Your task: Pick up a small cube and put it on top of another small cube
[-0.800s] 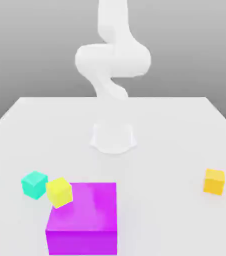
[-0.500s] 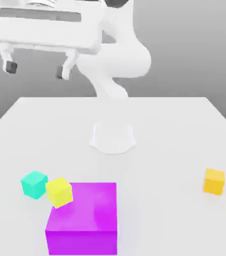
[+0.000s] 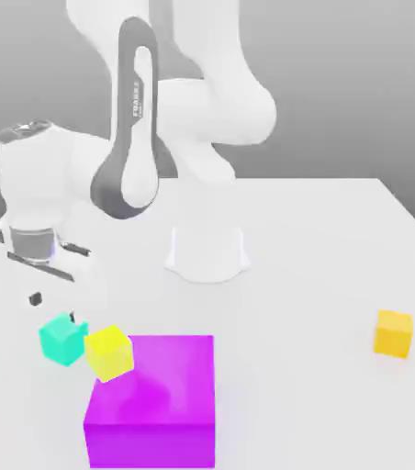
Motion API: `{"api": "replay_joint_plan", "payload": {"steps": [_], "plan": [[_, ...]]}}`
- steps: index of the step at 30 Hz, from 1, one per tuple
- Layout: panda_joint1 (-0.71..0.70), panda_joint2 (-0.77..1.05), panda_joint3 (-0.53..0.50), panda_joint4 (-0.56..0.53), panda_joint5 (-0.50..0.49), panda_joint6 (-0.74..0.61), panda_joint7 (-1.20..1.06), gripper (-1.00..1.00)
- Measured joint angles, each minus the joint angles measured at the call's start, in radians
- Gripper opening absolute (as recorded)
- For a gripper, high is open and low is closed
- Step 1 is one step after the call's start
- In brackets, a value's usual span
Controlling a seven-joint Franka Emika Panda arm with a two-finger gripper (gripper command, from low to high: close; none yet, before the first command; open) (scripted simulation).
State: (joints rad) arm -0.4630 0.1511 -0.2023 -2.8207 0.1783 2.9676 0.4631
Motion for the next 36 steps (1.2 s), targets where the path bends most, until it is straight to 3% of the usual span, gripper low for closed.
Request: {"api": "replay_joint_plan", "payload": {"steps": [2, 3, 11, 17, 23, 32, 36], "plan": [[-0.071, 0.072, 0.082, 0.013, 0.045, 0.058, -0.035, 0.00], [-0.096, 0.099, 0.111, 0.018, 0.060, 0.082, -0.047, -1.00], [-0.086, 0.079, 0.098, 0.014, 0.045, 0.065, -0.034, -1.00], [-0.051, -0.128, 0.012, -0.024, -0.157, -0.100, 0.115, -1.00], [-0.002, -0.237, 0.090, 0.049, -0.206, -0.282, 0.379, -1.00], [0.081, -0.375, 0.236, 0.184, -0.163, -0.554, 0.750, -1.00], [0.087, -0.288, 0.256, 0.171, -0.163, -0.454, 0.794, -1.00]]}}
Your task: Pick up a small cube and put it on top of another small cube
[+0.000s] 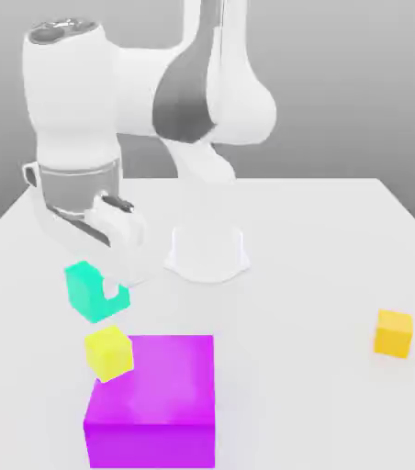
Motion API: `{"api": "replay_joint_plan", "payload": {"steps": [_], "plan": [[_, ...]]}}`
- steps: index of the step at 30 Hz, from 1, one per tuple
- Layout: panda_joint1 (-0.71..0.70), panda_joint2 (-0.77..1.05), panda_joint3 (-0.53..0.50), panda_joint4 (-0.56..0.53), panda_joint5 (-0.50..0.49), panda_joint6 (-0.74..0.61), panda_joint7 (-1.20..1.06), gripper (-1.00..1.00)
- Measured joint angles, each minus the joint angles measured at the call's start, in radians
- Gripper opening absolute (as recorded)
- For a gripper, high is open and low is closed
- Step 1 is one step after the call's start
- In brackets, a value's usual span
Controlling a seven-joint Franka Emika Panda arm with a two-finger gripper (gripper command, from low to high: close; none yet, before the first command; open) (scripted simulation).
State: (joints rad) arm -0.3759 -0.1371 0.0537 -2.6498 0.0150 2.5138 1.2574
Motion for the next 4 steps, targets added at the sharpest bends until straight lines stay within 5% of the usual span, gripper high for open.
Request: {"api": "replay_joint_plan", "payload": {"steps": [1, 2, 4], "plan": [[0.000, 0.032, 0.001, -0.009, -0.002, 0.041, 0.003, -1.00], [0.000, 0.049, 0.001, -0.013, -0.004, 0.062, 0.005, 1.00], [0.000, 0.049, 0.001, -0.013, -0.004, 0.062, 0.005, 1.00]]}}
